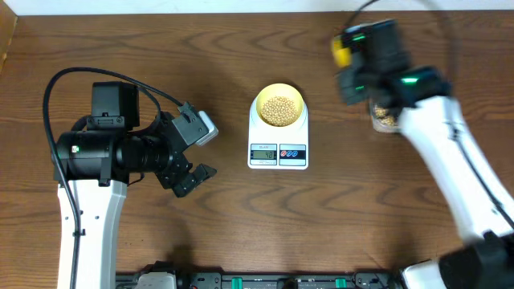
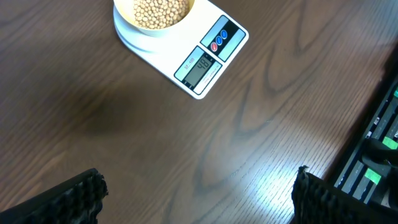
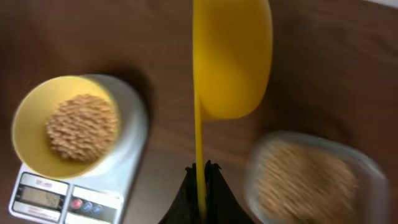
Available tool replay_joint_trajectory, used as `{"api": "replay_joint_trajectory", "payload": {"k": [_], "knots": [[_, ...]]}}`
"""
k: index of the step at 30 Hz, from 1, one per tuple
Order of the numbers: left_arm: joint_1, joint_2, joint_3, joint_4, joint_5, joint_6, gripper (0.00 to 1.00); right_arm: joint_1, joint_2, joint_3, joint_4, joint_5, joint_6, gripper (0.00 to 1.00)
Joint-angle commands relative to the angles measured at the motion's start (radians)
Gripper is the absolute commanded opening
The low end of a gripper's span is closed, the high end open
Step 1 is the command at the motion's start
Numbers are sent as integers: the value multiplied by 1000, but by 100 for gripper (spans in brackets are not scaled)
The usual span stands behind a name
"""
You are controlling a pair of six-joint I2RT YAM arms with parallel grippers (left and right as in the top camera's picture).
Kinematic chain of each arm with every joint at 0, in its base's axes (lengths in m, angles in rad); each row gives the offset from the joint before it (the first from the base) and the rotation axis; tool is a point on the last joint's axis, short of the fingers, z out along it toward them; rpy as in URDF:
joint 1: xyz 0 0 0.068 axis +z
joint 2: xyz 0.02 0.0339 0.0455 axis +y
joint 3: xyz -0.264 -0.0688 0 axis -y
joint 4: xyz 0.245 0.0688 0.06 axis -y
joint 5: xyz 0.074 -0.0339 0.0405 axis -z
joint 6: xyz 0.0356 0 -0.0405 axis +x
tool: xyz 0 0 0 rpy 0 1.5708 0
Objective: Scoop item into bowl and weigh 50g on scale
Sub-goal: 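Carry the empty scoop right back over the chickpea tub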
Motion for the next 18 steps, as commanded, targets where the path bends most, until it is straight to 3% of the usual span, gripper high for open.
{"api": "replay_joint_trajectory", "payload": {"k": [1, 7, 18], "knots": [[0, -3, -2, -3, 16, 16, 98, -135, -58, 21, -120, -19, 27, 1], [0, -3, -2, -3, 16, 16, 98, -288, -40, -23, -347, -145, -36, 1], [0, -3, -2, -3, 16, 16, 98, -391, 43, -100, -301, -290, -64, 1]]}}
